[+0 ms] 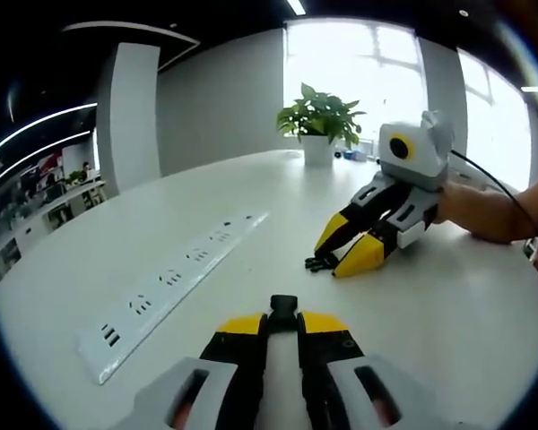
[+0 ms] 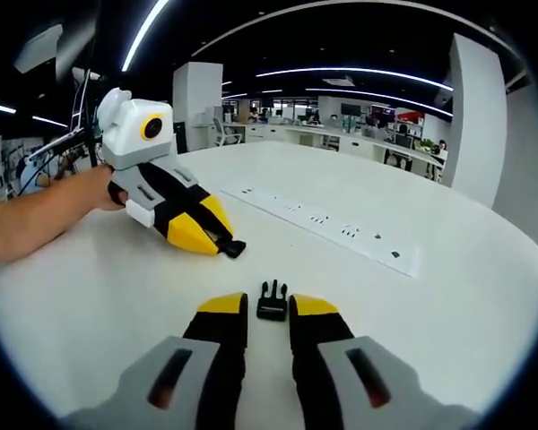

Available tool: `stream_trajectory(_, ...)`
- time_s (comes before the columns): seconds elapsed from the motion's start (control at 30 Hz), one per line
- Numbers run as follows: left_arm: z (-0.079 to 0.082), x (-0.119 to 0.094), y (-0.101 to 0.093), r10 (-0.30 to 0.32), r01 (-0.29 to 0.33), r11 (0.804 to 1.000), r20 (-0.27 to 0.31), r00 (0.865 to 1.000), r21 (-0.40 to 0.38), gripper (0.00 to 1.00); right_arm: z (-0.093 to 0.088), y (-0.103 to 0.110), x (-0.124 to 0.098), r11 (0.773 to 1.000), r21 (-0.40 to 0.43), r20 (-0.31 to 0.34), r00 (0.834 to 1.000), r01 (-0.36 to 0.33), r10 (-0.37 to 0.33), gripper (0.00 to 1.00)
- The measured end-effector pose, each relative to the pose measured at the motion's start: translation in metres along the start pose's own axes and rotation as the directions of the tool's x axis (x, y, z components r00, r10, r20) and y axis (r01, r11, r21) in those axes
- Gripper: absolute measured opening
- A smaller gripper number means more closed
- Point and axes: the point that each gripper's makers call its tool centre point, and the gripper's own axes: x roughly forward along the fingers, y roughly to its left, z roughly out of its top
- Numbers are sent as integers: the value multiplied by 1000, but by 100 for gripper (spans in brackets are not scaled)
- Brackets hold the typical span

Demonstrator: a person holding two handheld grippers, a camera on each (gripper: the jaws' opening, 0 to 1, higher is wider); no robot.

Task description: Snap the two parts of the plastic buckle together until the buckle closes and remains connected.

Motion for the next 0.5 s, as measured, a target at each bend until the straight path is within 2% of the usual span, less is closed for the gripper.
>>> stream_trajectory(0.5, -2, 2, 0, 12, -12, 1000, -1, 1000, 0, 12, 2, -8, 4, 1000, -8, -2, 1000, 3, -3, 14)
